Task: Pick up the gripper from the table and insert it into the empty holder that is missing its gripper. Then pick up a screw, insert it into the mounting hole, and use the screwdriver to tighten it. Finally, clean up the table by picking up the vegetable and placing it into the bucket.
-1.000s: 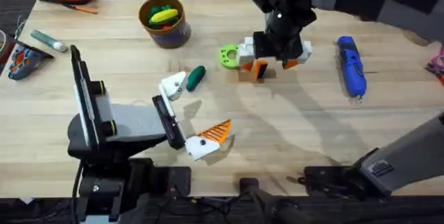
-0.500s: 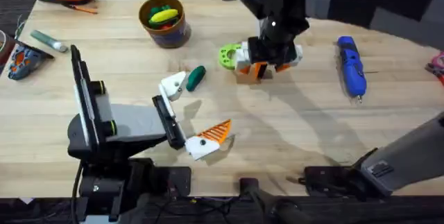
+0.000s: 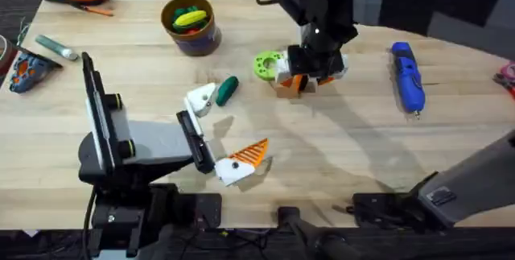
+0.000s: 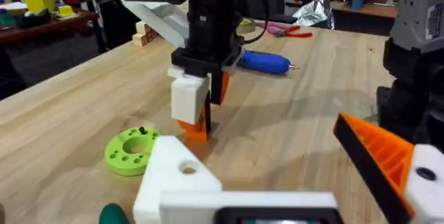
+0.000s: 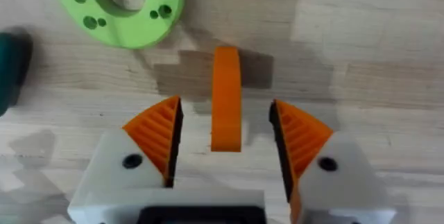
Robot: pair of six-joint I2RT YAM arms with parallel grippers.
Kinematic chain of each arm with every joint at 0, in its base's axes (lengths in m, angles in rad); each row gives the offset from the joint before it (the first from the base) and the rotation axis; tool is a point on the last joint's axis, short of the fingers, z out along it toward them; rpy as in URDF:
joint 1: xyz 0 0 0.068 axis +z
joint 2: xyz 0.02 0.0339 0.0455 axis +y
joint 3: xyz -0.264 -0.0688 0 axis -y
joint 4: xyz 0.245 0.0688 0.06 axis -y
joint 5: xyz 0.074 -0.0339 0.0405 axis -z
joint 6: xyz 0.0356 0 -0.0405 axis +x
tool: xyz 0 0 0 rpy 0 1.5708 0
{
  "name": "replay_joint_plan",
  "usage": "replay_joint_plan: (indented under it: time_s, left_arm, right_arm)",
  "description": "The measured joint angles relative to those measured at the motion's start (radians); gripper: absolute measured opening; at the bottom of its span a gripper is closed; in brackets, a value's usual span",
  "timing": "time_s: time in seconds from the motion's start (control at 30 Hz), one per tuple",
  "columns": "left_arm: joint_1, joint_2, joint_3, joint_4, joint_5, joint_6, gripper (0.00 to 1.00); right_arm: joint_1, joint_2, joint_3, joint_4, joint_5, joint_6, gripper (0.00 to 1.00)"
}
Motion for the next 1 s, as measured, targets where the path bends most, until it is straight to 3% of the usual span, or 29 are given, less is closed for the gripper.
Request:
replay_joint_plan:
  time_s: [0.3, 0.77, 1.0]
  left_arm:
    - [0.000, 0.000, 0.000, 0.000, 0.000, 0.000, 0.986]
    - [0.000, 0.000, 0.000, 0.000, 0.000, 0.000, 0.986]
    - [0.000, 0.000, 0.000, 0.000, 0.000, 0.000, 0.986]
  right_arm:
    - [0.000, 0.000, 0.000, 0.001, 0.011, 0.000, 0.556]
    - [0.000, -0.009, 0.023, -0.013, 0.027, 0.000, 0.529]
    - [0.000, -0.018, 0.027, -0.014, 0.027, 0.000, 0.392]
